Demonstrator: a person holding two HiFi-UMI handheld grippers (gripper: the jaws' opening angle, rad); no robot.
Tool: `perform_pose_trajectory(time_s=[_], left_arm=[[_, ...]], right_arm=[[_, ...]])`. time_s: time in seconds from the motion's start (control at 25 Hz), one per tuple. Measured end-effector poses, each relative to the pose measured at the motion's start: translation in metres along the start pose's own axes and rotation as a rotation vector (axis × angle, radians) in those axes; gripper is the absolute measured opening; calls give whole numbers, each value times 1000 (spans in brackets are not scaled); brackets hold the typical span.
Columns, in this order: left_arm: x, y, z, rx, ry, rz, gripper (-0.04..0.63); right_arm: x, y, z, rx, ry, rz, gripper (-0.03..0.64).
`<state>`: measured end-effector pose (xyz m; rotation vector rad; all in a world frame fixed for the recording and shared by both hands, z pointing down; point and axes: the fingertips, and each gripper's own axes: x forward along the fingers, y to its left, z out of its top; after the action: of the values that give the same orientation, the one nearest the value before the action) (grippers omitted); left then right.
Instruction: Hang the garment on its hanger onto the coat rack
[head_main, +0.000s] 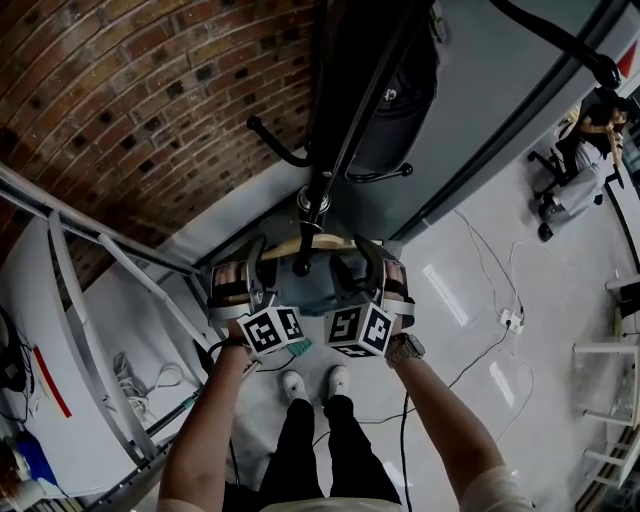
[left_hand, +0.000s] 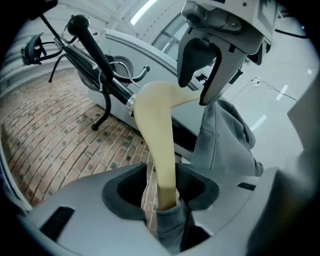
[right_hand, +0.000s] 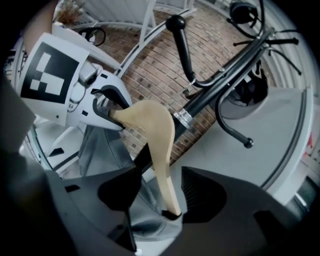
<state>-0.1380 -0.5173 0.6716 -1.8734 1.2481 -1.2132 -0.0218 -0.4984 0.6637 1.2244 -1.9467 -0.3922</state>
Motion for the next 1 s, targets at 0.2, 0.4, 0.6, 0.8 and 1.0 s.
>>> perform_pose_trajectory(time_s=[0.2, 0.4, 0.6, 0.8, 1.0], left_arm=[[-19, 0, -5, -80, -29, 19, 164], [-60, 5, -5, -229, -44, 91, 163], [-127, 14, 13, -423, -111, 106, 163], [-200, 59, 50, -649, -242, 83, 11], [-249, 117, 76, -721, -337, 87, 3]], right_arm=[[-24, -7, -10, 178, -13, -9, 239], [-79, -10, 0, 427, -97, -23, 236], [-146, -17, 16, 680, -222, -16, 52], [-194, -25, 48, 752, -281, 90, 28], [-238, -49, 100, 733, -392, 129, 26]])
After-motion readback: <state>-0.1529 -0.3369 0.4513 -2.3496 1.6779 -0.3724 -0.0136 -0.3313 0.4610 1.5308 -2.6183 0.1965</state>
